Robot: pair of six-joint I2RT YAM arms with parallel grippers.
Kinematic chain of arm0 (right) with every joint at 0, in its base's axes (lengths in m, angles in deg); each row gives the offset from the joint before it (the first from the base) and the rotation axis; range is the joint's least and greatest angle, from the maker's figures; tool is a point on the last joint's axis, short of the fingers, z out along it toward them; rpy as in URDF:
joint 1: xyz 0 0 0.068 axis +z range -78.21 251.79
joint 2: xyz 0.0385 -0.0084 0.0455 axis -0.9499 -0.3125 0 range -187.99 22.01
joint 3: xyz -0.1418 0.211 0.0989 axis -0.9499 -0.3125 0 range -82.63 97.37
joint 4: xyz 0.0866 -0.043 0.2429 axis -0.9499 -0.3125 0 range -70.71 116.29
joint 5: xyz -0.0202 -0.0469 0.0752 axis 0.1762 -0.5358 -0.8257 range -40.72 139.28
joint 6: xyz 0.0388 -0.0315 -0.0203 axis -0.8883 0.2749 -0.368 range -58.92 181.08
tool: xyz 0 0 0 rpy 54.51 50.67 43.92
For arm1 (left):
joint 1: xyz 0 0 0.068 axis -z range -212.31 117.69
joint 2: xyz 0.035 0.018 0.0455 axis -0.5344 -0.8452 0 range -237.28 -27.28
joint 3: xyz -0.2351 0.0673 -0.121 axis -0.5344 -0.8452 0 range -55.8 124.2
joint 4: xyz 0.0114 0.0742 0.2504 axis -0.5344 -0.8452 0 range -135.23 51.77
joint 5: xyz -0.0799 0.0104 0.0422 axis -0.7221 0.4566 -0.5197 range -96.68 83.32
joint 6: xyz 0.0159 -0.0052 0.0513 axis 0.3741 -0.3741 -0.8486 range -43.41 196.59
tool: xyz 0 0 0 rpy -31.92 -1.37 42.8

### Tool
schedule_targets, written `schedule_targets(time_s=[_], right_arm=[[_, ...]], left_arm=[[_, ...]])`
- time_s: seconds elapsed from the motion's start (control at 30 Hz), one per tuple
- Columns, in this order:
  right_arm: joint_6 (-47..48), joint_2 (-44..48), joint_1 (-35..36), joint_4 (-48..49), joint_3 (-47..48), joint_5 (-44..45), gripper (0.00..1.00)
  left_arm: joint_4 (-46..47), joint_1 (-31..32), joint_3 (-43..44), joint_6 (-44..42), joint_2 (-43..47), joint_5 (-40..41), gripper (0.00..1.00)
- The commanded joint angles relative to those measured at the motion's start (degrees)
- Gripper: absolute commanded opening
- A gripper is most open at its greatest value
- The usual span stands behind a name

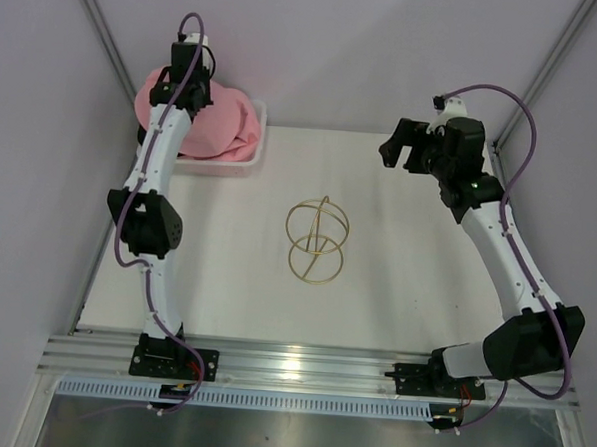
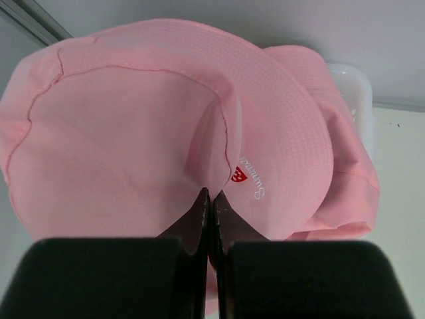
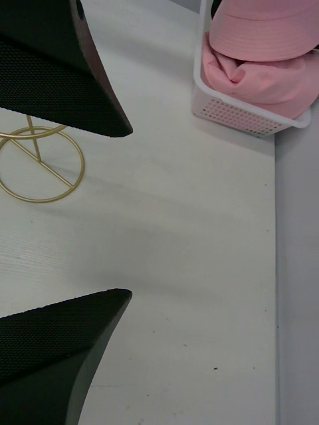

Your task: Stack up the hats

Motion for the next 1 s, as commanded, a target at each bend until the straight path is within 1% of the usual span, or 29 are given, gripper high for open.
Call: schedule_targets(time_s=[0.0,0.07,0.1,0.13,0.2,0.23,0.27,0.3,0.37,0.4,0.43,0.5,0.53,0.67,0.7,0.8,0.83,0.97], right_arm=[[0.97,4.35,-0.66,2.13,0.48,1.33,0.99],[0.36,5.57,-1.01,2.04,0.22,1.51,0.99],[-0.25,5.93,-2.06,1.96,0.21,1.60,0.99],[-1.30,6.28,-2.77,1.78,0.21,1.60,0.99],[-4.11,7.42,-4.70,1.26,-0.05,0.55,0.99],[-4.99,7.95,-6.45,1.17,-0.40,0.19,0.99],[-6.39,8.56,-7.42,0.99,-0.57,-0.94,0.99],[-6.84,10.14,-8.13,0.73,-0.75,-1.56,1.00],[-7.11,11.99,-9.28,0.64,-1.45,-2.97,1.00],[-6.94,13.04,-9.37,0.46,-1.80,-2.89,1.00],[-6.76,15.23,-9.37,0.46,-2.24,-2.63,0.99],[-6.06,17.35,-9.46,-0.06,-3.74,-1.57,1.00],[-5.88,19.27,-9.54,-0.41,-4.26,-1.13,0.99],[-5.35,23.32,-9.81,-3.57,-6.37,-0.16,0.99],[-5.44,24.21,-9.81,-3.84,-7.60,-0.07,1.00],[-5.70,27.54,-9.81,-4.02,-10.84,-0.07,0.99],[-5.88,28.25,-9.81,-4.11,-11.56,0.01,0.99],[-5.97,30.27,-9.89,-5.86,-13.23,0.01,0.99]], left_arm=[[-3.16,0.91,5.36,-1.26,6.09,-1.68,0.01],[-2.90,3.45,3.95,-3.97,10.32,-1.16,0.01],[-3.25,4.68,3.94,-5.38,14.00,-0.72,0.01],[-3.95,7.65,3.94,-8.70,15.52,0.24,0.01],[-6.83,11.00,4.21,-11.36,18.24,1.56,0.01],[-8.77,14.41,5.69,-12.15,20.00,1.92,0.01],[-11.14,15.93,6.31,-11.90,20.71,0.27,0.01],[-16.03,18.90,7.01,-10.68,21.24,-1.58,0.01],[-19.06,21.82,6.23,-9.35,23.61,-5.88,0.01],[-20.03,23.48,5.27,-9.43,24.40,-6.51,0.01],[-21.52,26.63,4.91,-9.78,25.54,-6.52,0.01],[-22.67,29.99,4.21,-10.92,26.43,-4.07,0.01],[-24.07,32.96,4.12,-11.28,26.78,-3.71,0.01],[-26.45,39.40,2.63,-12.33,29.41,-2.40,0.01],[-26.89,42.02,1.67,-13.21,29.77,0.31,0.01],[-27.86,46.77,-1.49,-14.96,30.91,5.42,0.01],[-27.86,47.66,-2.29,-15.15,31.09,7.44,0.01],[-27.07,50.92,-7.38,-13.84,30.74,10.88,0.01]])
